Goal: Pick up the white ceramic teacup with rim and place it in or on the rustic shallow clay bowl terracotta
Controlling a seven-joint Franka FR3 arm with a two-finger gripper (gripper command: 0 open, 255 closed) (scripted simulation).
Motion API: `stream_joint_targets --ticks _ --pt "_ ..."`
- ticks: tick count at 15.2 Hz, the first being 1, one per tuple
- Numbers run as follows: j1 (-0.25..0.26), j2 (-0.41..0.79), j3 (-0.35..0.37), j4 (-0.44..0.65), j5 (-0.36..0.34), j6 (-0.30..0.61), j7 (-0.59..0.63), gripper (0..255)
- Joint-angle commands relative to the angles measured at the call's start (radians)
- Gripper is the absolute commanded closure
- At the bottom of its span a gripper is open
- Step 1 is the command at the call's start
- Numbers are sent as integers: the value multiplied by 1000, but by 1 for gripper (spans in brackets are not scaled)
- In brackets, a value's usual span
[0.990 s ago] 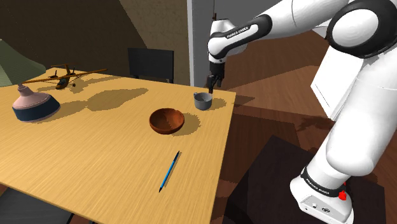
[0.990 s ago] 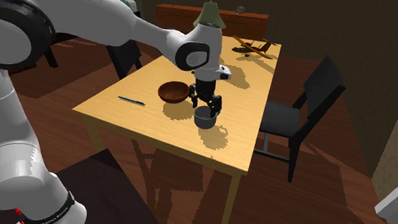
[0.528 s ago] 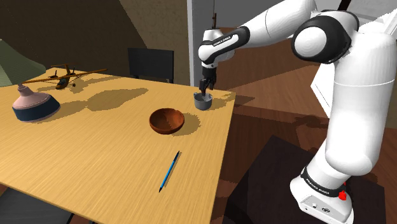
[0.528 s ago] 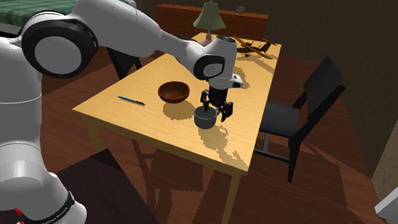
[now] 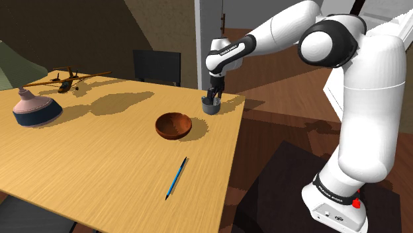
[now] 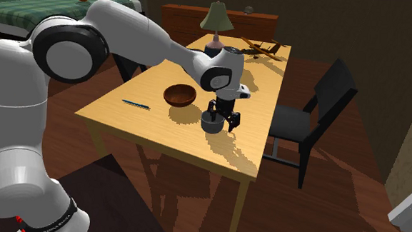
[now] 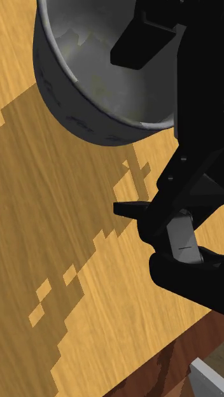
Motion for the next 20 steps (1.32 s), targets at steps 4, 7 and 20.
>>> stream_joint_targets --ticks 4,7,20 --pt "0 3 0 0 0 3 0 0" --pt "0 3 0 0 0 3 0 255" --pt "1 -26 -2 27 -6 -53 6 255"
